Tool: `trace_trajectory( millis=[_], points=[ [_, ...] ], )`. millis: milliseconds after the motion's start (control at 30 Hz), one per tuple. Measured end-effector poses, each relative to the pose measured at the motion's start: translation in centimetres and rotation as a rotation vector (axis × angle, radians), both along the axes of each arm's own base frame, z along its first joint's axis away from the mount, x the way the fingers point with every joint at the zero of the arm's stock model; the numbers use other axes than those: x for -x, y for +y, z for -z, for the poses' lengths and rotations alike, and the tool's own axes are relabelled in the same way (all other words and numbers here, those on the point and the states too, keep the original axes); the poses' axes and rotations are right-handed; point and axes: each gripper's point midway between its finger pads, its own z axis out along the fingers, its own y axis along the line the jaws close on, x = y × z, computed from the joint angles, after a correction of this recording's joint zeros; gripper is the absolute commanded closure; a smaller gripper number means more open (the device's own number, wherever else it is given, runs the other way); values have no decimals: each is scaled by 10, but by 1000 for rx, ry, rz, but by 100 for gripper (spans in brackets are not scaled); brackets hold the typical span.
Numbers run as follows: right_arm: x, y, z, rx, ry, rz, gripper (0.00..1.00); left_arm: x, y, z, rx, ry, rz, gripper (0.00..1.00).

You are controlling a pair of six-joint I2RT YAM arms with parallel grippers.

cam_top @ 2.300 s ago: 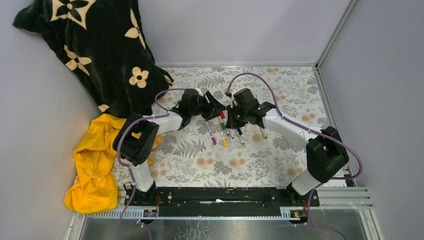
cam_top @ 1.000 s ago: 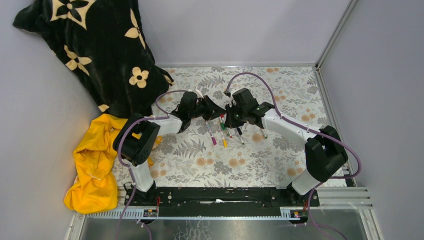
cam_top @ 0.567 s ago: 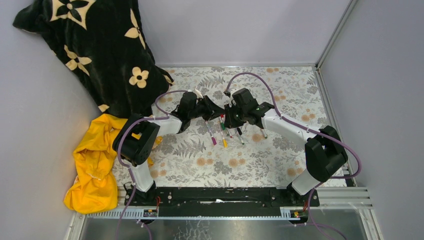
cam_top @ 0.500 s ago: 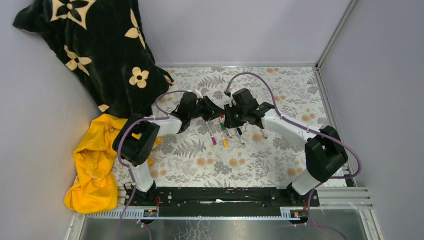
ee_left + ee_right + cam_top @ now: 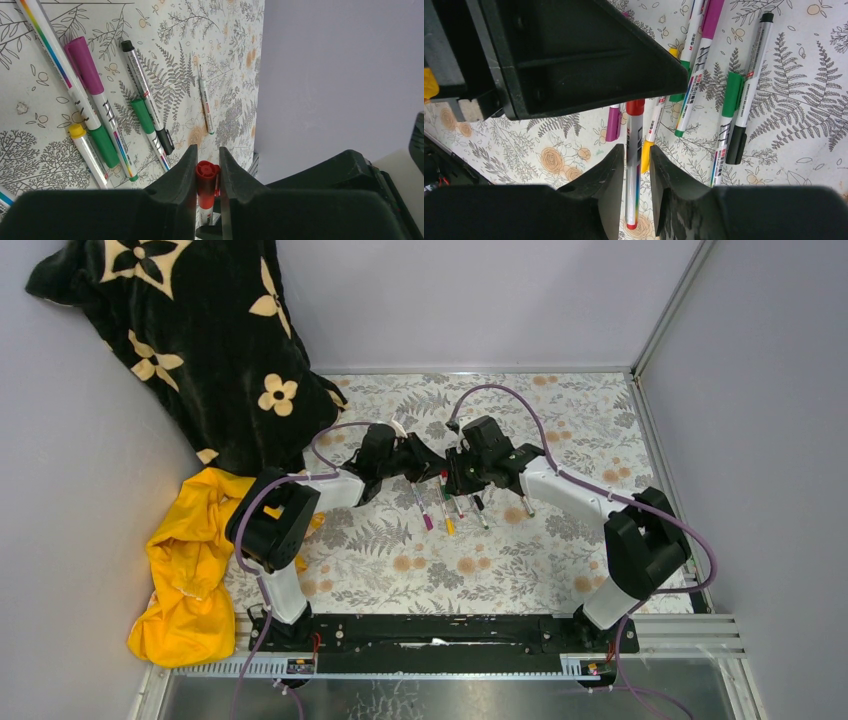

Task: Open the pen caps

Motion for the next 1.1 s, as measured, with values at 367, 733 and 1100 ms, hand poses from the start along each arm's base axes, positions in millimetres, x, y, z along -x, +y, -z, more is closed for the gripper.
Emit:
trace_trajectory(
  millis=[367,733,1100],
  points=[
    [-3,5,6,-4,15,0,100,-1,0,-1,4,6,-8,100],
    [-9,1,8,-13,-39,25,100,-17,3,2,-21,28,-29,100],
    [-11,-4,0,-51,-111,45,100,-22,2,-4,-14,53,1,100]
  ],
)
